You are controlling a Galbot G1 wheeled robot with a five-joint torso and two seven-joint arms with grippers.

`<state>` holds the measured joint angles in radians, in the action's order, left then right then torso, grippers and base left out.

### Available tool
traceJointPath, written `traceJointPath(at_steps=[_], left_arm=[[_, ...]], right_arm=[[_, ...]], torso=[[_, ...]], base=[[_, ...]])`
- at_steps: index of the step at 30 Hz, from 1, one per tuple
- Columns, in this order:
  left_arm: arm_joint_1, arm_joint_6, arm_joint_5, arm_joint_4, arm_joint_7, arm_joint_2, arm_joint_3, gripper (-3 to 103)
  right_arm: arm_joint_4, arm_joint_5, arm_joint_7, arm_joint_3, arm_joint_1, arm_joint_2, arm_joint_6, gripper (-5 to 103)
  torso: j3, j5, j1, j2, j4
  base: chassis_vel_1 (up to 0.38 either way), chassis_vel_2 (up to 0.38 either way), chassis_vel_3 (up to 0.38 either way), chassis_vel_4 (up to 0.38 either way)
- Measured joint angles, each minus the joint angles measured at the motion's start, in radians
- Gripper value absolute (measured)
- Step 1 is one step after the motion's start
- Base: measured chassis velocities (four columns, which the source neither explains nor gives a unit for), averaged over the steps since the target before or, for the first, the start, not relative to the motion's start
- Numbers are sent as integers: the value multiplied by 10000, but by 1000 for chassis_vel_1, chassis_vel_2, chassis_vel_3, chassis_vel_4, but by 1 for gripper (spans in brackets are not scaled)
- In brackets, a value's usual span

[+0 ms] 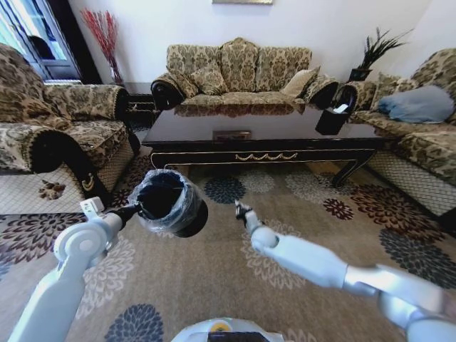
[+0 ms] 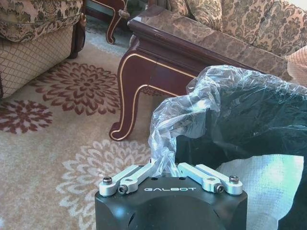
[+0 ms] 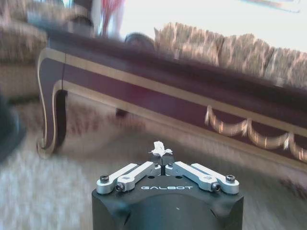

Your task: Move to the front of the table and pick up the trash from the floor, then place it into the trash bin.

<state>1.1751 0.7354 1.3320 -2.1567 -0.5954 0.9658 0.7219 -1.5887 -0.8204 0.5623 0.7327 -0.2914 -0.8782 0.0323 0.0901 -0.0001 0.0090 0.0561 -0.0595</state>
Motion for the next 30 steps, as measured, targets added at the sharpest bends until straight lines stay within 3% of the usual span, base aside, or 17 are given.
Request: traceJointPath(at_steps=[8, 18, 24, 30], left_arm=[[-44, 1, 64, 210, -72, 165, -69, 2], [-407, 0, 161, 460, -205, 98, -327, 2], [-526, 1, 167, 684, -194, 23, -380, 2], [-551, 0, 157, 774, -172, 64, -293, 2]], right_arm=[[-1223, -281, -417, -343, 761, -40, -684, 0], [-2356, -901, -878, 511, 2266, -767, -1049, 0], [-2634, -901, -1300, 1370, 2923, -1331, -1418, 0], [-2843, -1180, -1462, 2113, 3627, -2525, -1472, 0]], torso=[[0, 0, 0, 0, 1], [0, 0, 0, 0, 0], [1, -1, 0, 0, 0], [1, -2, -2, 0, -2]], base=[[0, 0, 0, 0], [0, 0, 0, 0], [0, 0, 0, 0], [0, 0, 0, 0]])
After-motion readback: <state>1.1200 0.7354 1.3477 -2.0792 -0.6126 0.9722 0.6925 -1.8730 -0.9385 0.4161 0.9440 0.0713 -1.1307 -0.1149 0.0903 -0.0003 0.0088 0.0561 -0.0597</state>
